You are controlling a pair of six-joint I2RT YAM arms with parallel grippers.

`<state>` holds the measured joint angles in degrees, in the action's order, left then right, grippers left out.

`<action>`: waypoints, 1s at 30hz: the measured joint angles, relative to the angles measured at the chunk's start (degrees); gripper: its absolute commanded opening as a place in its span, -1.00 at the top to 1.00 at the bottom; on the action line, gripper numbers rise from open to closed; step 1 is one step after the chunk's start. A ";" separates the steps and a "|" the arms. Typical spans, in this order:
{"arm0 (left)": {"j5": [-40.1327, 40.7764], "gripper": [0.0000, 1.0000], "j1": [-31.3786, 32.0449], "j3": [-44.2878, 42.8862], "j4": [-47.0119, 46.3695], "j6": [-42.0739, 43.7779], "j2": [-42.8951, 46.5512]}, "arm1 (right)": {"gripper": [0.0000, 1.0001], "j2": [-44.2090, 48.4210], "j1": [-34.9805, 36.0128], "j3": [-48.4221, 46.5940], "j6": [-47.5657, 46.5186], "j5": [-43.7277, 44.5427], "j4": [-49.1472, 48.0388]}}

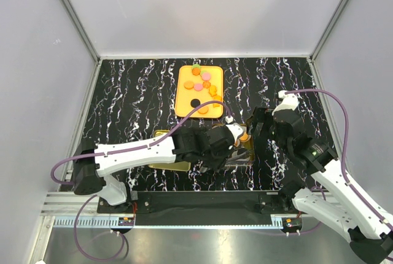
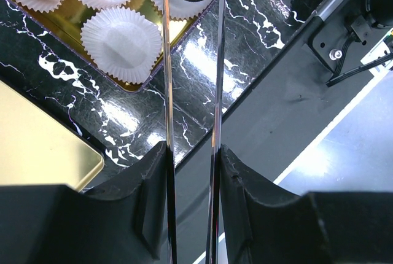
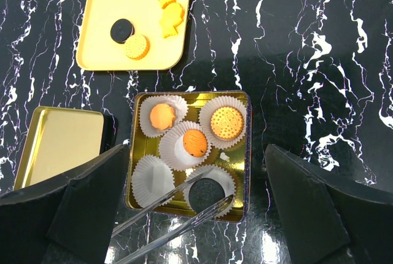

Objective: Pack the cookies

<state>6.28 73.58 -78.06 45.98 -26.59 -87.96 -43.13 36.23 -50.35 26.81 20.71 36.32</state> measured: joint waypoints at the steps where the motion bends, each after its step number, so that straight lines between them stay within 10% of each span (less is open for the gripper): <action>1: 0.04 0.23 -0.02 0.24 -0.33 0.00 -0.04 | -0.99 0.00 0.00 0.00 0.00 0.00 0.00; 30: 0.39 0.07 -1.01 1.09 -0.81 0.66 -0.31 | -0.99 0.37 0.00 0.00 0.00 0.11 0.00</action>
<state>6.68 72.58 -76.97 45.17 -25.93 -88.27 -42.76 36.23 -50.35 26.81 20.82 36.32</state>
